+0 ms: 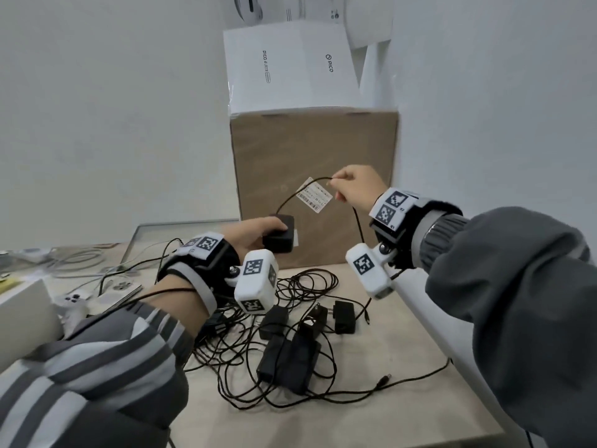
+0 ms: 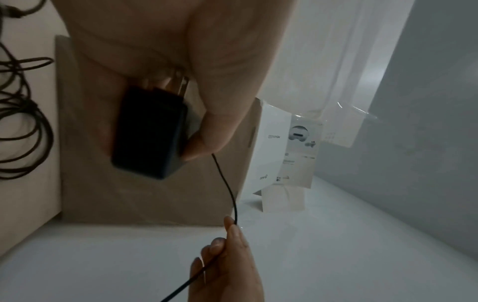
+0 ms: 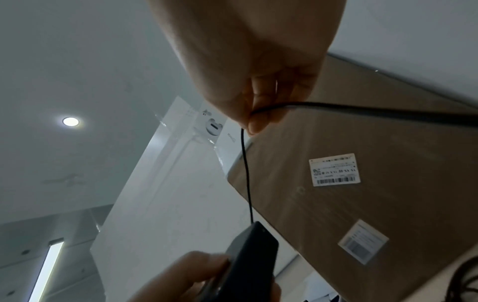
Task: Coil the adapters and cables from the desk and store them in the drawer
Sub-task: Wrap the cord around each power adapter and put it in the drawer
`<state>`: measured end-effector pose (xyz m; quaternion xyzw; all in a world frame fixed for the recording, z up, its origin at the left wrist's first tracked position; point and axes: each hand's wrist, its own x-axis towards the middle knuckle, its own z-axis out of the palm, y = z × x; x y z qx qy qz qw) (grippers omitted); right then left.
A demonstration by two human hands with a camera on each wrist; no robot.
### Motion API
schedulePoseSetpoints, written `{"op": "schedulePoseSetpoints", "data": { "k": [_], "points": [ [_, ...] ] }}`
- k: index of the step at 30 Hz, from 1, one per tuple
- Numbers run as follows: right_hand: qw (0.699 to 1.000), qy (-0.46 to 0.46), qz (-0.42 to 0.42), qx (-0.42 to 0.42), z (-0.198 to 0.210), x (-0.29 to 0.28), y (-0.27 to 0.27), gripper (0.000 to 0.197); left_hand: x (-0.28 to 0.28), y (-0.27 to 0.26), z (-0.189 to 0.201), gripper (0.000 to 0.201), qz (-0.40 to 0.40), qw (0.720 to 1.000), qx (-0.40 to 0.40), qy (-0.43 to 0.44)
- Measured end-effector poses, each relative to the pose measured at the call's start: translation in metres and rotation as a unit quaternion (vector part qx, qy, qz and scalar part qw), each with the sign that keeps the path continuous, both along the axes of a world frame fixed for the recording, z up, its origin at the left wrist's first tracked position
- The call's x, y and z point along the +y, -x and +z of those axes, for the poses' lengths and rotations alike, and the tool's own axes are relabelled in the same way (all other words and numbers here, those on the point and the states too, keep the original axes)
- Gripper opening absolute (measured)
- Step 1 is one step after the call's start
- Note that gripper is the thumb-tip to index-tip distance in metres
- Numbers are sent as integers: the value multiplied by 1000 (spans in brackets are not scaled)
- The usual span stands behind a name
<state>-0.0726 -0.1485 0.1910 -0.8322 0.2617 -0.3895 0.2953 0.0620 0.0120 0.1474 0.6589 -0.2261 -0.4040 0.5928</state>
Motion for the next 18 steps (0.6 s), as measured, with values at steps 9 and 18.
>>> {"op": "schedulePoseSetpoints", "data": {
  "k": [9, 18],
  "points": [
    [980, -185, 44, 59, -24, 5, 16, 34, -9, 16, -29, 34, 18, 987, -136, 82],
    [982, -122, 13, 141, -36, 4, 27, 29, -16, 31, -42, 54, -26, 957, -289, 19]
  ]
}}
